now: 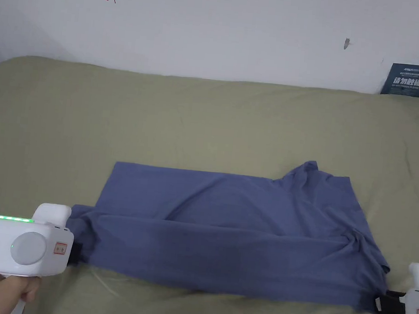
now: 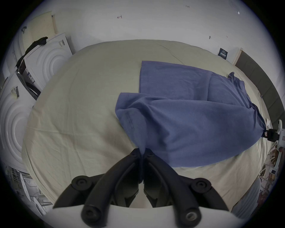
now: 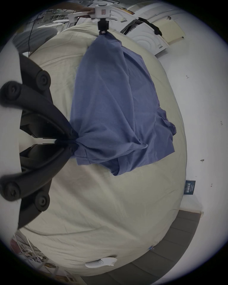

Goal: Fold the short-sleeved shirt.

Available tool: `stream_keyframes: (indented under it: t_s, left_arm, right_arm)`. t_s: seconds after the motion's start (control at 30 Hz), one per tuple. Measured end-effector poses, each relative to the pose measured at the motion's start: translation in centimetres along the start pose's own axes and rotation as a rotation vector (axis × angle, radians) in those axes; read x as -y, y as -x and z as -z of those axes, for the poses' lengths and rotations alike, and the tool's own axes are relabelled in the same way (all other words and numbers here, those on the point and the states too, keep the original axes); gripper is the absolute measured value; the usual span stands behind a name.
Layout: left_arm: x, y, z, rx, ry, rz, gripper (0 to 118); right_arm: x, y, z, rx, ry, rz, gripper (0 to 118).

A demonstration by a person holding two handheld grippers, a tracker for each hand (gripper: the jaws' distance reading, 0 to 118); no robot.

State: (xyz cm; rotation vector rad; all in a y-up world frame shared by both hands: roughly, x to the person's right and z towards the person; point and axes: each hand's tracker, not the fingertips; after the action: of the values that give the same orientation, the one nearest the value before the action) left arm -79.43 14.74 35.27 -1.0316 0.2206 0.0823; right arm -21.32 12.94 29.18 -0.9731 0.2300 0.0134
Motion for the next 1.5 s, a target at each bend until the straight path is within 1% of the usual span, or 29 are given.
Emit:
stream_keyframes:
  t_s: [0.33,0.47,0.53,0.7,0.77,0.97,1.03,1.07,1.1,1.13,1.17,1.2,1.27,1.3,1.37,1.43,1.47,1.5]
  left_arm:
    - [1.5,0.6,-2.1,-0.007,-0.004,0.006,2]
    - [3.5,1.5,-3.2,0.006,0.011,-0.009,2]
    - [5.0,2.1,-4.0,0.021,0.02,-0.021,2]
    - [8.9,2.7,-6.4,0.006,0.029,0.007,2]
    - [10.2,3.1,-7.3,0.011,0.033,0.003,2]
    - [12.0,4.2,-8.3,0.02,0.039,-0.027,2]
    - [12.1,4.4,-8.0,0.04,0.039,-0.057,2]
    - [12.2,4.5,-7.9,0.053,0.038,-0.075,6]
    - [12.3,4.6,-7.9,0.067,0.037,-0.088,33]
    - [12.3,4.6,-7.9,0.057,0.04,-0.092,73]
    - [12.3,4.7,-8.0,0.049,0.042,-0.084,108]
    - [12.4,4.8,-7.9,0.039,0.043,-0.076,118]
    - [12.2,4.8,-9.0,0.042,-0.014,-0.072,118]
    - [11.7,4.7,-9.3,0.046,-0.014,-0.085,118]
    - [10.7,4.3,-10.1,0.057,-0.036,-0.091,118]
    - [8.9,3.5,-10.5,0.07,-0.071,-0.075,116]
    - [8.1,3.5,-10.0,0.076,-0.087,-0.067,111]
    - [7.0,3.2,-9.8,0.072,-0.125,-0.06,95]
  right_arm:
    - [1.2,0.2,-3.4,-0.014,-0.029,-0.005,7]
    - [3.2,-0.2,-5.2,-0.037,-0.023,0.008,7]
    - [4.8,-0.2,-6.3,-0.045,-0.02,0.0,7]
    - [8.8,0.9,-9.4,-0.063,-0.008,-0.026,7]
    - [9.7,0.8,-10.1,-0.063,0.001,-0.047,7]
    - [11.3,1.7,-11.1,-0.077,0.022,-0.067,7]
    - [11.3,1.9,-11.0,-0.077,0.014,-0.047,7]
    - [11.3,1.9,-11.0,-0.083,0.007,-0.019,12]
    - [11.4,1.9,-11.0,-0.082,0.007,0.007,41]
    - [11.4,1.5,-10.9,-0.073,-0.001,0.033,75]
    - [11.4,1.3,-10.9,-0.082,0.001,0.051,103]
    - [11.3,1.1,-11.0,-0.085,-0.008,0.066,118]
    - [10.3,1.0,-11.8,-0.094,-0.057,0.12,116]
    - [9.5,1.0,-11.8,-0.114,-0.052,0.148,116]
    - [7.8,1.3,-11.4,-0.129,-0.046,0.14,116]
    - [6.7,2.3,-11.2,-0.09,-0.057,0.104,114]
    - [5.8,2.5,-10.9,-0.097,-0.064,0.101,108]
    - [4.6,2.7,-10.4,-0.111,-0.07,0.1,88]
